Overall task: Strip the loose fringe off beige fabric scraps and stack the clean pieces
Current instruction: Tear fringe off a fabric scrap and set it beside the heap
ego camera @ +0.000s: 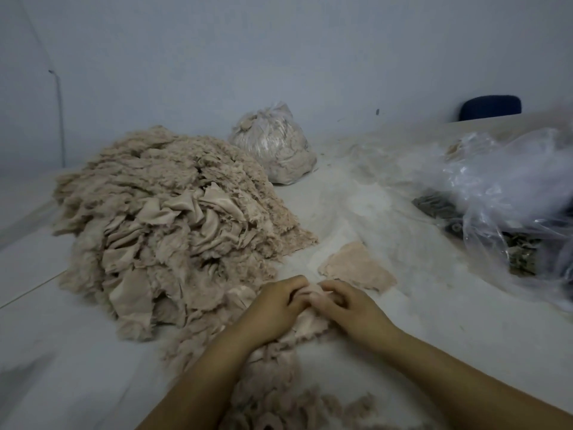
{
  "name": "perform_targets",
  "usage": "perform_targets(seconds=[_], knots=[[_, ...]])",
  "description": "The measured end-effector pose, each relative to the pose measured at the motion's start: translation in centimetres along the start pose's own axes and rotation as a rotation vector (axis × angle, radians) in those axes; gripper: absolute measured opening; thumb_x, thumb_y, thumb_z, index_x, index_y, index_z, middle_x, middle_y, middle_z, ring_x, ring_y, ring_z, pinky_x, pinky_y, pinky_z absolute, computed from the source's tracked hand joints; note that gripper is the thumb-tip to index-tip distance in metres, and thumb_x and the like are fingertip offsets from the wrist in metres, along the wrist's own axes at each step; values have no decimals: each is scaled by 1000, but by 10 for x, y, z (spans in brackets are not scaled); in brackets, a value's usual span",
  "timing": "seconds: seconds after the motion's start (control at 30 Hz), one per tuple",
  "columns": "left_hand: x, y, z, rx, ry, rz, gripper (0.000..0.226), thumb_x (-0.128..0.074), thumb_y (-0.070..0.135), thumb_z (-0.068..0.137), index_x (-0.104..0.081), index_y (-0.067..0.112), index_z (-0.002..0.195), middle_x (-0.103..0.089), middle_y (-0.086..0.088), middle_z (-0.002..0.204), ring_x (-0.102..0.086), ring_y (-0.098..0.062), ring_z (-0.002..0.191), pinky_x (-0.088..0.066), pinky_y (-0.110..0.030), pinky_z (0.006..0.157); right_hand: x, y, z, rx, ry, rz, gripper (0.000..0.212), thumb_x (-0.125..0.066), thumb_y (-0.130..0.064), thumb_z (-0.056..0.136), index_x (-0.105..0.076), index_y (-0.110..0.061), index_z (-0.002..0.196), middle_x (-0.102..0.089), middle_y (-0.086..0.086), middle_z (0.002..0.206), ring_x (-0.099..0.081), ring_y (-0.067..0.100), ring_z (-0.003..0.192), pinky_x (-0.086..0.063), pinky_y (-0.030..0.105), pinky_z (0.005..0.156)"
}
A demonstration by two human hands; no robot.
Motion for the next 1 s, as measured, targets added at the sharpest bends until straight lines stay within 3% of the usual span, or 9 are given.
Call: perform_targets(seconds=[0.07, 0.2, 0.37, 0.47, 0.6, 0.67, 0.73, 0.9, 1.0], knots=[[7, -5, 1, 43, 108, -100, 19, -60, 22, 88, -53, 17, 71, -46, 7, 60, -41, -3, 57, -32, -21, 55, 11, -1, 7, -17, 110, 150, 18, -69, -30, 86, -61, -14, 87, -61, -2, 70, -57, 12, 61, -46, 29, 61], [12, -26, -1, 114, 60, -82, 25, -62, 21, 89, -55, 29, 66, -45, 7, 73, -43, -3, 66, -32, -14, 60, 12, 11, 2, -42, 64, 363, 20, -70, -9, 83, -52, -9, 74, -49, -1, 57, -45, 8, 42, -34, 19, 40], [-5, -5, 4, 35, 19, -130, 23, -49, 26, 95, -47, 27, 72, -48, 12, 67, -43, -3, 63, -34, -21, 59, 5, -1, 9, -54, -64, 171, 43, -74, -43, 79, -57, -6, 94, -57, 6, 77, -52, 19, 71, -41, 27, 60], [7, -3, 11, 35, 240, -185, 25, -57, 24, 92, -49, 27, 69, -50, 16, 58, -42, 1, 55, -33, -18, 54, -2, -5, 13, 24, -39, 206, 49, -64, -35, 87, -57, 13, 95, -62, 24, 85, -53, 20, 78, -41, 34, 72], [21, -34, 7, 174, 390, -382, 22, -63, 15, 89, -55, 19, 68, -51, 17, 52, -43, 3, 52, -35, -13, 53, 14, 14, 9, -23, 30, 385, 32, -59, -21, 93, -62, 10, 88, -62, 31, 82, -53, 22, 74, -41, 31, 70], [17, -33, 9, 150, 356, -415, 22, -61, 10, 89, -57, 17, 69, -52, 18, 54, -43, 4, 54, -36, -14, 55, 10, 11, 11, -11, -56, 357, 21, -61, -20, 92, -68, -11, 74, -65, 6, 67, -53, 10, 67, -42, 20, 63], [8, -19, 12, 86, 306, -375, 22, -60, 10, 90, -57, 20, 71, -53, 16, 59, -44, 5, 58, -38, -14, 59, 3, 6, 16, 28, -85, 106, 30, -66, -26, 89, -53, -21, 63, -44, -14, 54, -38, -1, 54, -31, 14, 53], [-15, -13, 14, 102, 153, -382, 33, -54, 28, 95, -53, 33, 62, -46, 16, 58, -41, 1, 56, -34, -15, 55, 31, 5, 25, 107, 296, 75, 38, -57, -19, 94, -37, -17, 62, -38, -13, 49, -34, 1, 49, -31, 18, 52], [-19, -20, 12, 143, 47, -432, 41, -59, 14, 92, -56, 28, 53, -47, 17, 54, -41, 2, 53, -34, -15, 53, 48, 12, 20, 111, 407, 109, 39, -53, -17, 96, -35, -18, 62, -39, -15, 47, -35, 1, 48, -32, 17, 51]])
Point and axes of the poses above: each hand's wrist, its own z-axis towards the middle knuckle, its own x-axis out of the back of the hand, y = z × x, the point moved 9 cm from there along z, towards the middle knuckle
